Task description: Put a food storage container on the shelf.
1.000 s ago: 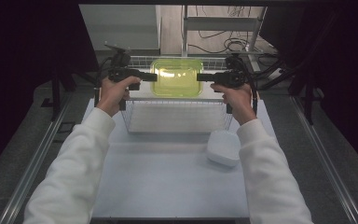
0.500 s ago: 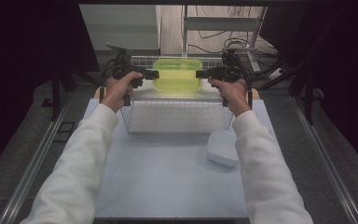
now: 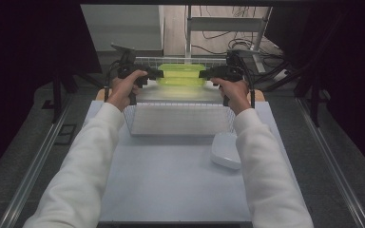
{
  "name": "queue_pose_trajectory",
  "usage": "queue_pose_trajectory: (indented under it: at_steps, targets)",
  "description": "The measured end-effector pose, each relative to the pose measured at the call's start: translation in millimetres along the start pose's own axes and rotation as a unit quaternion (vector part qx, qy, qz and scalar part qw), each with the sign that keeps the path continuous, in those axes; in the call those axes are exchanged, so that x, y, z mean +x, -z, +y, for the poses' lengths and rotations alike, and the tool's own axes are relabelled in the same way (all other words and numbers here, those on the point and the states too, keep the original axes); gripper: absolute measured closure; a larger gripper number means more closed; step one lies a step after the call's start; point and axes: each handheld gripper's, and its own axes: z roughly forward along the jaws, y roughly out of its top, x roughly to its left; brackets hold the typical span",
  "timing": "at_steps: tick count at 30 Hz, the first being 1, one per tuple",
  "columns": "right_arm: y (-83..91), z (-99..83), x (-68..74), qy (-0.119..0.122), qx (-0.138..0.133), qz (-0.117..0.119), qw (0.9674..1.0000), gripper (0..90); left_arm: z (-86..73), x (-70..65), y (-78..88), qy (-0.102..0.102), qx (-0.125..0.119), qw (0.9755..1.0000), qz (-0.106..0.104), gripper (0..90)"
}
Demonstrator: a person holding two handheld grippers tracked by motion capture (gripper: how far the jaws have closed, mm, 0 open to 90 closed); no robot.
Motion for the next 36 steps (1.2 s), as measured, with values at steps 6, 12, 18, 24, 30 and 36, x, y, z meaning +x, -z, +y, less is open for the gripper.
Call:
queue_pose_trajectory:
  at_steps: [6, 12, 18, 24, 30, 36]
  targets:
    - [5.9, -4.1, 12.7, 0.031, -0.024, -0.047, 0.9981, 45.6, -3.7, -6.3, 2.7, -0.037, -0.031, 0.9976, 0.048, 40.8]
    - [29.7, -8.1, 26.5, 0.08, -0.069, -0.07, 0.9919, 32.8, -10.5, -21.0, 18.4, -0.081, -0.055, 0.9937, 0.056, 27.7]
    - [54.3, -23.8, 28.8, 0.144, -0.071, -0.061, 0.9852, 30.7, -34.8, -35.8, 43.0, -0.13, -0.065, 0.9873, 0.064, 22.7]
    - [81.0, -58.7, 27.8, 0.193, -0.059, -0.056, 0.9779, 32.1, -76.5, -39.0, 67.7, -0.153, -0.067, 0.9843, 0.056, 22.2]
    - [100.7, -109.2, 24.4, 0.238, -0.049, -0.054, 0.9686, 29.5, -137.0, -32.6, 82.3, -0.172, -0.054, 0.9818, 0.06, 21.9]
    - [119.1, -158.0, 10.0, 0.239, -0.042, -0.038, 0.9695, 29.5, -188.5, -19.6, 84.0, -0.186, -0.031, 0.9779, 0.09, 22.4]
